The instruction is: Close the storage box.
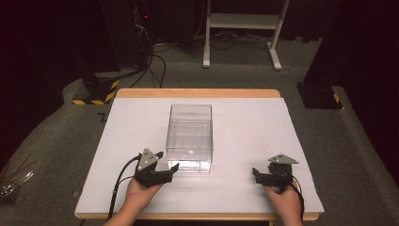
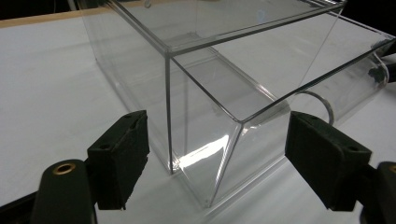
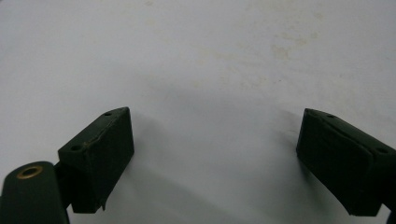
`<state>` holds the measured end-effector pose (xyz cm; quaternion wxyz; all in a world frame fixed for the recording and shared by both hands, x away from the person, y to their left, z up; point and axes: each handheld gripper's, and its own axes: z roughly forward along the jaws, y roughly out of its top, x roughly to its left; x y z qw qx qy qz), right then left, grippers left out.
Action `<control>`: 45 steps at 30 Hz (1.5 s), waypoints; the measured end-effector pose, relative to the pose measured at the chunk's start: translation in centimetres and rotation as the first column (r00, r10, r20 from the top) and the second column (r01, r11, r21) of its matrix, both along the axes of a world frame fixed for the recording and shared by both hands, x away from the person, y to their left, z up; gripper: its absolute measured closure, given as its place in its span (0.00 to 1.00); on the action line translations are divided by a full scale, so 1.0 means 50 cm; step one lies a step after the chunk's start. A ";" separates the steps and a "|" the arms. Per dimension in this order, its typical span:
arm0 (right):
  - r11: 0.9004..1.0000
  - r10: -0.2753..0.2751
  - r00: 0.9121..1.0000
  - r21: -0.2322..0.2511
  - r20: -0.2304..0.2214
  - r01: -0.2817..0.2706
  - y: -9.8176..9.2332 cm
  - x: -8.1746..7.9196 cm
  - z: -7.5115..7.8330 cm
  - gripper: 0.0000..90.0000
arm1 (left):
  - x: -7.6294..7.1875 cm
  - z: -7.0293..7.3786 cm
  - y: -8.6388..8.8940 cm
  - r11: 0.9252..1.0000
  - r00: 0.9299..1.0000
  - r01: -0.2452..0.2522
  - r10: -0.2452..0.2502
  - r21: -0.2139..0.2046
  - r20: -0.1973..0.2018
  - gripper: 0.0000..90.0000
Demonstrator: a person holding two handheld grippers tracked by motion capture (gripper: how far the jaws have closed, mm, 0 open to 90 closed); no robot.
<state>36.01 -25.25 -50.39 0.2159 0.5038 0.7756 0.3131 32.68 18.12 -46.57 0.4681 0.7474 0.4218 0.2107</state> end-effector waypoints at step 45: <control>1.000 0.003 1.000 -0.002 0.003 -0.002 0.000 0.000 0.000 0.13 | 0.091 -0.019 -0.011 0.992 0.992 -0.123 0.125 0.035 -0.034 0.37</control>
